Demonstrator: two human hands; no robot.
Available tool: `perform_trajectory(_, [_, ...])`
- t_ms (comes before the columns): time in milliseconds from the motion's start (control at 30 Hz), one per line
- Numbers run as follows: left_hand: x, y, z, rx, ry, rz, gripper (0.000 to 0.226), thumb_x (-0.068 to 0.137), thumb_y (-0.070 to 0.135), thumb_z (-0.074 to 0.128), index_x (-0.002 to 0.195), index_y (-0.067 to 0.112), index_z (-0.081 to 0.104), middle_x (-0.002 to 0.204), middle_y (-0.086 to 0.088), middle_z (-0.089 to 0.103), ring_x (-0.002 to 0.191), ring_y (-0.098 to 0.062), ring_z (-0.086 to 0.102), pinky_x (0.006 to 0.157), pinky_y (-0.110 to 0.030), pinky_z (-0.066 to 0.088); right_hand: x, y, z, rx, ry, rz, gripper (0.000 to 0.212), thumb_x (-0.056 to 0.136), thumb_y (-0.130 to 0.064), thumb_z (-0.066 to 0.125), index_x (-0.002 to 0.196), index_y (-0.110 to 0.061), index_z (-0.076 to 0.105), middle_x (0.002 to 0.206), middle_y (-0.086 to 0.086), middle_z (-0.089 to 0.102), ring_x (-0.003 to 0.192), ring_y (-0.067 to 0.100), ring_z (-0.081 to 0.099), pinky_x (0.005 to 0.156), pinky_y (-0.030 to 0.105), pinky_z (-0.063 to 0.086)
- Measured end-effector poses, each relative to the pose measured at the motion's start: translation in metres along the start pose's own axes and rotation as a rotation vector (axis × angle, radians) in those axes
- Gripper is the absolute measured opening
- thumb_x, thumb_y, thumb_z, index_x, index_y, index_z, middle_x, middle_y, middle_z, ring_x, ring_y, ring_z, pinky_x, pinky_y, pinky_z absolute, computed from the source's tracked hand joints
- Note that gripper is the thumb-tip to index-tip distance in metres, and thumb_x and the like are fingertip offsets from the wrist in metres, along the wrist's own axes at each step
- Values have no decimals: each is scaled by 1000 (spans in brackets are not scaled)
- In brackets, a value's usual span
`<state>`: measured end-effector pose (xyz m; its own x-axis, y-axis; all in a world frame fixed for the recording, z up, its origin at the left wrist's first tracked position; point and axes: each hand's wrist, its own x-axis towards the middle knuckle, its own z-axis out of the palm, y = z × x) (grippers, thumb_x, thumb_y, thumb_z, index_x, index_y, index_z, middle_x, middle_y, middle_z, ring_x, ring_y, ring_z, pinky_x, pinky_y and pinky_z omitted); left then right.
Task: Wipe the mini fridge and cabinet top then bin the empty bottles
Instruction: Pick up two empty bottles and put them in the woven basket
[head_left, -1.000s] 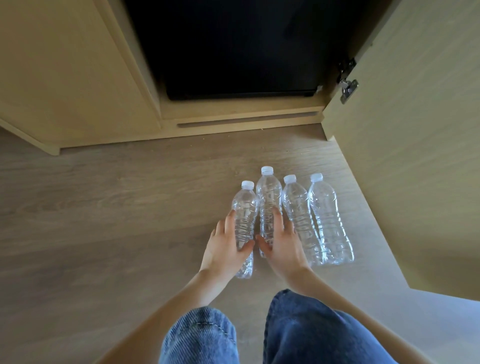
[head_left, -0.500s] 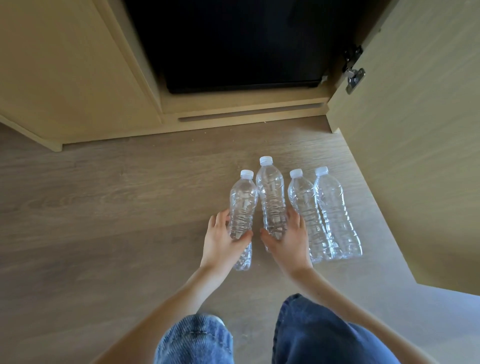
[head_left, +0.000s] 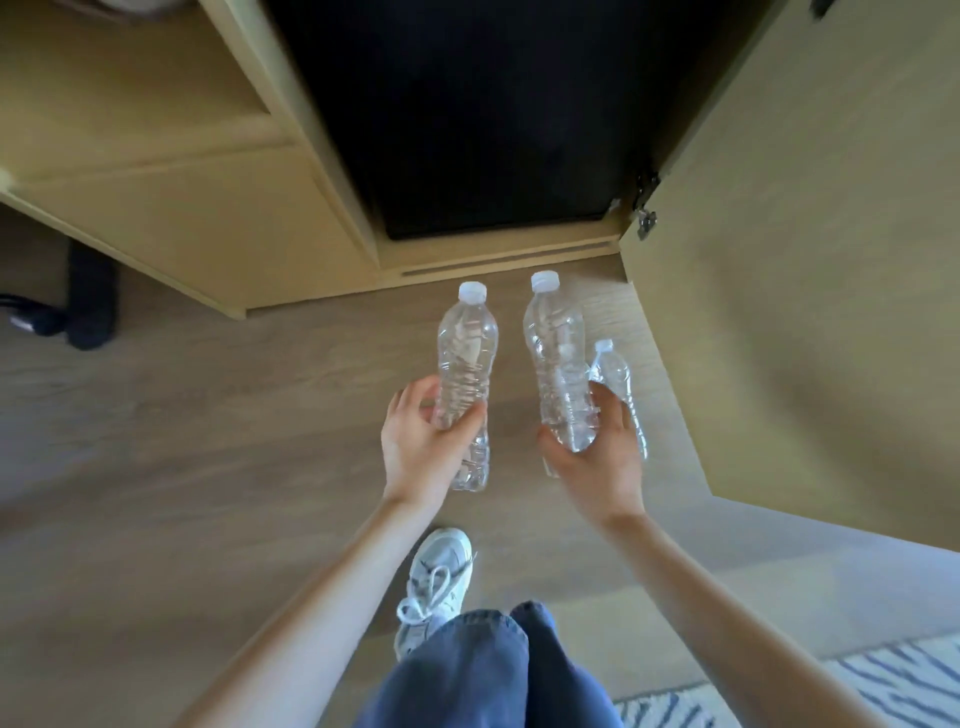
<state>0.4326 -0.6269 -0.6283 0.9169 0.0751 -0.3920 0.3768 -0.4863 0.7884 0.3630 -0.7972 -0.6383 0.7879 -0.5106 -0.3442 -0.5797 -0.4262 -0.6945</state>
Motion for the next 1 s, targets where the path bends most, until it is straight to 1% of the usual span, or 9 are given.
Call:
perform_trajectory(67, [-28, 47, -32, -21, 1, 0, 40, 72, 37, 83, 105, 39, 60, 108, 11, 64, 96, -3, 63, 84, -16, 46, -22, -44, -40, 33, 20, -24, 73, 75, -35, 74, 140, -19, 44, 133, -3, 51, 125, 26, 50, 104, 43, 44])
perform_trajectory(167, [-80, 118, -80, -44, 3, -7, 44, 73, 35, 82, 113, 29, 63, 113, 13, 64, 99, -2, 61, 81, -8, 44, -64, -111, -105, 76, 49, -35, 64, 76, -31, 76, 133, -21, 47, 117, -11, 49, 118, 21, 52, 98, 35, 44])
perform_trajectory(367, [-195, 266, -173, -177, 54, -17, 46, 75, 33, 83, 116, 28, 63, 115, 17, 64, 103, -2, 62, 93, -24, 49, -164, -230, -238, 117, 69, -66, 67, 76, -37, 77, 134, -23, 45, 124, -4, 52, 117, 17, 51, 100, 44, 47])
perform_trajectory(533, [-284, 362, -240, -292, 41, 12, 48, 77, 33, 82, 120, 32, 62, 117, 18, 65, 108, 2, 61, 97, -23, 47, -237, -301, -329, 171, 131, -138, 60, 77, -37, 79, 128, -32, 47, 119, -12, 52, 111, 11, 53, 95, 36, 49])
perform_trajectory(633, [-322, 400, -273, -317, 9, 50, 46, 76, 36, 82, 118, 37, 61, 114, 15, 69, 104, 1, 64, 90, -21, 48, -271, -338, -371, 228, 146, -174, 58, 79, -33, 80, 127, -34, 47, 118, -15, 52, 107, 0, 50, 87, 10, 41])
perform_trajectory(667, [-330, 408, -280, -316, -4, 64, 47, 76, 37, 82, 118, 38, 61, 113, 14, 70, 103, 2, 64, 86, -19, 47, -278, -346, -381, 249, 152, -186, 57, 79, -32, 80, 126, -36, 46, 118, -16, 52, 107, -3, 50, 83, 6, 39])
perform_trajectory(800, [-354, 440, -305, -305, -41, 182, 45, 77, 33, 82, 117, 36, 61, 111, 13, 71, 103, 6, 62, 75, -3, 43, -303, -379, -417, 308, 219, -294, 56, 80, -29, 80, 126, -36, 47, 116, -18, 53, 108, -2, 52, 85, 11, 40])
perform_trajectory(900, [-359, 450, -314, -312, -90, 269, 45, 78, 29, 83, 118, 34, 61, 111, 14, 70, 106, 3, 63, 84, -12, 45, -313, -390, -424, 320, 256, -344, 58, 80, -26, 81, 125, -38, 46, 115, -21, 52, 109, -2, 51, 87, 13, 41])
perform_trajectory(1000, [-355, 457, -319, -327, -109, 333, 52, 73, 35, 83, 120, 31, 61, 113, 15, 69, 109, 1, 62, 91, -20, 44, -318, -397, -421, 337, 312, -363, 62, 79, -25, 82, 125, -41, 43, 115, -22, 52, 109, -4, 51, 89, 15, 42])
